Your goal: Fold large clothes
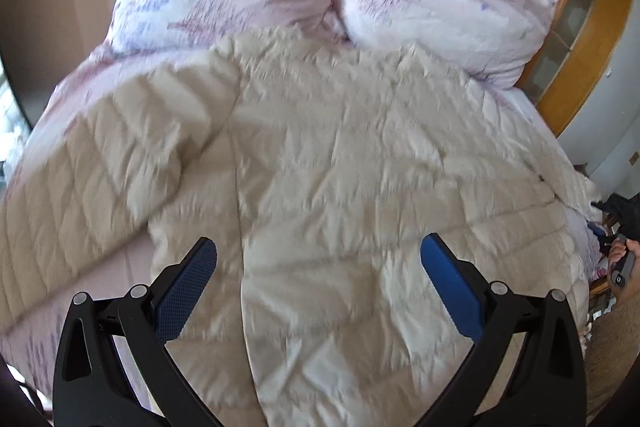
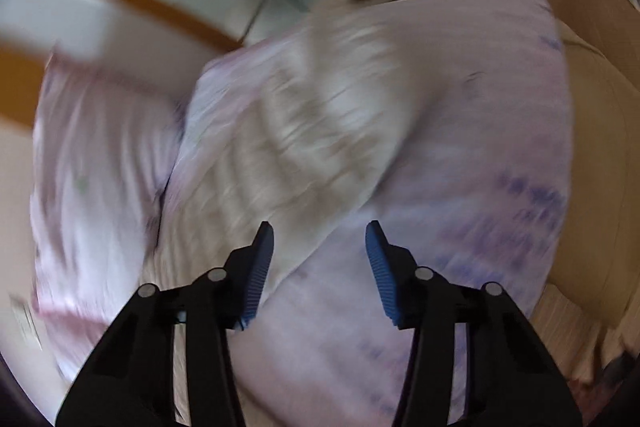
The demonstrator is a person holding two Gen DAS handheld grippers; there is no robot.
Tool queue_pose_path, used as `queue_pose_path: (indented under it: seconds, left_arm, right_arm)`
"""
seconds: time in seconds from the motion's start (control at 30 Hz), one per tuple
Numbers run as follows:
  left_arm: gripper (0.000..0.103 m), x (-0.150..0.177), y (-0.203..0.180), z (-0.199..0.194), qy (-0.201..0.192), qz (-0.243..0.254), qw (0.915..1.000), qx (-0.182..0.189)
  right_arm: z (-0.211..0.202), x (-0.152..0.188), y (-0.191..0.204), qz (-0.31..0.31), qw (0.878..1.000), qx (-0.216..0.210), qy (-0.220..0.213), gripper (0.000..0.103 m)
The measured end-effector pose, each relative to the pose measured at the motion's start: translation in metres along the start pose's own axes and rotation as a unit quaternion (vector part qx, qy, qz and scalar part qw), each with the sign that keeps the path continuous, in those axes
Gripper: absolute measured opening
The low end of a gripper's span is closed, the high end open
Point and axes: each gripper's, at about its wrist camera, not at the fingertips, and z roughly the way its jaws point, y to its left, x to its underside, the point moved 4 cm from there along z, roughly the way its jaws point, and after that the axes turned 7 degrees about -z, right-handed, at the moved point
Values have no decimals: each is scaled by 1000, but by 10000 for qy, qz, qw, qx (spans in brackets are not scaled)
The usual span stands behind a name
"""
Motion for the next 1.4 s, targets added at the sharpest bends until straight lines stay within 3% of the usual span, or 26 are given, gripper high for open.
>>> queue_pose_path:
  seconds: [0.27,0.33,0.4,0.57,0.67,0.83,1.03,1.1,1.23,1.4]
  left_arm:
    - [102,-13,-6,21,121,-37,9998,175]
    - [102,-14,-6,26,164,-78,9995,264]
    - [102,-15,-7,31,312,-102,9987,381]
    - [102,-19,-7,32,311,-189,9972,657]
    - [102,-25,-7,26,99,-351,9945,981]
    - [102,-35,-6,21,-6,-811,9831,1643]
    - [102,-42,-16,30,342,-1298,9603,2446]
    - [102,-44,-24,35,461,-1378,9538,2630]
    - [102,-43,-34,42,573,-1355,9513,2709]
    - [102,-45,-39,52,680,-1544,9429,2871]
  right_arm:
    - [4,-33,-21,191,9987,253,-398,35]
    - [6,-39,-21,101,9977,436,-501,27]
    - [7,-48,-17,-70,9966,612,-547,12]
    - [-1,-48,24,-1036,9849,972,-986,6]
    - [-15,-35,70,-1822,9719,772,-1277,6]
    - [-28,26,166,-3215,9395,-303,-1139,6]
    - [-16,145,251,-4560,8768,-1516,-151,6]
    - [-10,174,262,-4791,8619,-1657,106,6]
    - [8,225,277,-5164,8371,-1721,552,6]
    - [27,260,290,-5219,8289,-1774,951,6]
